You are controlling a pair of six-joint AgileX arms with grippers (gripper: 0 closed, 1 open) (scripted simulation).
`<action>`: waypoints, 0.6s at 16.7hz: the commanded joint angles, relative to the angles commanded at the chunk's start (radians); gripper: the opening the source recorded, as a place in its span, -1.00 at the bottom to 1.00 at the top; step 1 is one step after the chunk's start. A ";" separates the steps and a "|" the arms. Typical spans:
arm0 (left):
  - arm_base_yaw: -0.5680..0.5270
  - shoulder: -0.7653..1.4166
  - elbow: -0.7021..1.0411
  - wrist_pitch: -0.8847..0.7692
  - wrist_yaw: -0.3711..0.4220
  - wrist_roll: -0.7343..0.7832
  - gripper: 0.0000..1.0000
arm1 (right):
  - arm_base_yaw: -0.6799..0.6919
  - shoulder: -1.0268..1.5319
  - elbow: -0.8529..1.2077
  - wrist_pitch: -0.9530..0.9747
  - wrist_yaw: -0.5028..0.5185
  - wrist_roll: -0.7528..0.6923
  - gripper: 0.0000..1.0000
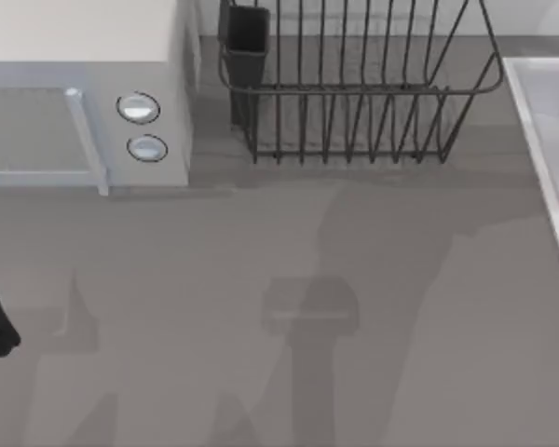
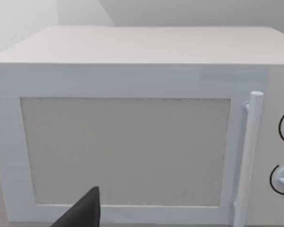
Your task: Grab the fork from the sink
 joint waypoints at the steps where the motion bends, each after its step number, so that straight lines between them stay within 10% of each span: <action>1: 0.000 0.000 0.000 0.000 0.000 0.000 1.00 | -0.008 0.070 0.064 -0.039 -0.001 -0.005 1.00; 10: 0.000 0.000 0.000 0.000 0.000 0.000 1.00 | -0.035 0.302 0.276 -0.169 -0.004 -0.022 1.00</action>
